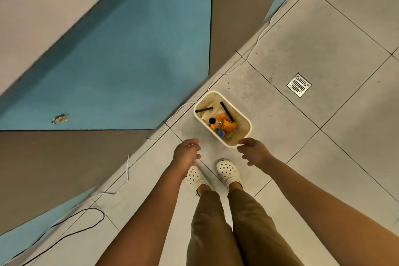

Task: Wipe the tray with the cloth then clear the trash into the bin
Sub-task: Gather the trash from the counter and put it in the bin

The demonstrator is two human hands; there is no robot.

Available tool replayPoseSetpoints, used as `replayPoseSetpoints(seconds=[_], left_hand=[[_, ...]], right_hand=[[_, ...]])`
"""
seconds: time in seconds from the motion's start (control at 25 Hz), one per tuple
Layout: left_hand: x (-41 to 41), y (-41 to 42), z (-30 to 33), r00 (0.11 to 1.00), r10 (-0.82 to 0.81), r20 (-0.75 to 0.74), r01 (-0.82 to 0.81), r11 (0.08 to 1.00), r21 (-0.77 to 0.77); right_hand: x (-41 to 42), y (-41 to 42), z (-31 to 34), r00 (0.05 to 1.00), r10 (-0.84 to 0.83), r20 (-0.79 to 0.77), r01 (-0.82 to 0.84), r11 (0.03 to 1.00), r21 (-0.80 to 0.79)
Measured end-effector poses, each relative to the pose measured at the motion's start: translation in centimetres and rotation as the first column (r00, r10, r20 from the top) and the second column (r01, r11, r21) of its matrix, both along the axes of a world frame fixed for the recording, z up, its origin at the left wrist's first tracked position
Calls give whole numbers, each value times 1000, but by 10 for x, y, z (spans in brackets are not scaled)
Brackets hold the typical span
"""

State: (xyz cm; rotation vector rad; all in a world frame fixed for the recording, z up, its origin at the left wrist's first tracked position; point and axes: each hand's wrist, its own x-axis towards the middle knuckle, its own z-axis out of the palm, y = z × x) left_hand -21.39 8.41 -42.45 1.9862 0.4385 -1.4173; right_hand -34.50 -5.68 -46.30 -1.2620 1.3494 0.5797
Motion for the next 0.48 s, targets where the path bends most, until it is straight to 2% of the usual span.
replayPoseSetpoints(seconds=[0.16, 0.24, 0.36, 0.48], left_hand=[[9, -7, 88, 989, 47, 140, -26, 989, -144], [9, -12, 135, 979, 68, 190, -24, 974, -224], [2, -6, 213, 950, 167, 263, -71, 938, -339], [0, 3, 278, 904, 267, 334, -111, 901, -419]], right_hand=[[26, 6, 89, 964, 77, 255, -51, 993, -108], [39, 9, 136, 924, 168, 344, -103, 974, -200], [47, 14, 212, 811, 328, 485, -196, 933, -302], [55, 12, 280, 691, 467, 552, -252, 871, -421]])
